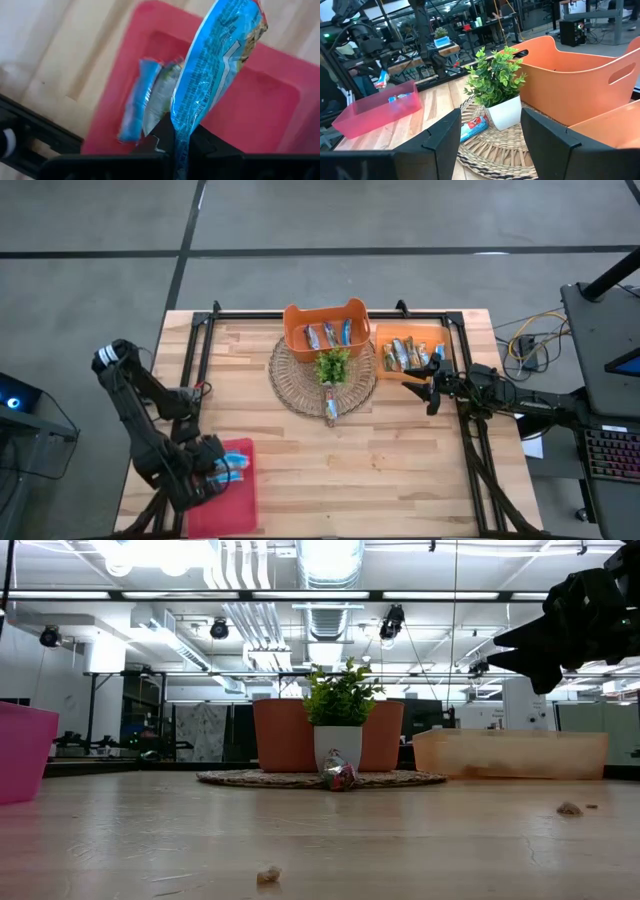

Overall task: Pick and place Granola Bars by type
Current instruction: Put the red granola bar into the pink bin

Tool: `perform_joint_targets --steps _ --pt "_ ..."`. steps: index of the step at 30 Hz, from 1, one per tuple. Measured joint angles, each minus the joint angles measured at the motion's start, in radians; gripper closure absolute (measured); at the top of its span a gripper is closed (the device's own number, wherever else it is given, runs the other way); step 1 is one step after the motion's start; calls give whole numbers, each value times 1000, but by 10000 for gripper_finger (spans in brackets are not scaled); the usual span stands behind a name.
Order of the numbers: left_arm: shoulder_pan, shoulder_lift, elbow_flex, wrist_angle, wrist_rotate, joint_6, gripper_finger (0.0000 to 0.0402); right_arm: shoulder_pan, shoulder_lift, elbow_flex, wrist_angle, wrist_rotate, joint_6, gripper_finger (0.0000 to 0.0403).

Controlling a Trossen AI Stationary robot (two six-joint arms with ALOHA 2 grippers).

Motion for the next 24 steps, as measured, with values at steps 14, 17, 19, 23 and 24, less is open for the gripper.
perform_joint_targets --steps 14,17,19,23,24 --pt "-75 147 -11 192 74 -155 401 0 0 0 0 0 0 207" --pt "-79 163 -41 220 109 -201 401 0 0 0 0 0 0 207" --pt "-81 164 -66 257 116 -212 401 0 0 0 0 0 0 207" --pt "-81 164 -123 367 123 -219 401 0 0 0 0 0 0 207" --pt "-81 165 -139 395 123 -220 401 0 0 0 0 0 0 207"
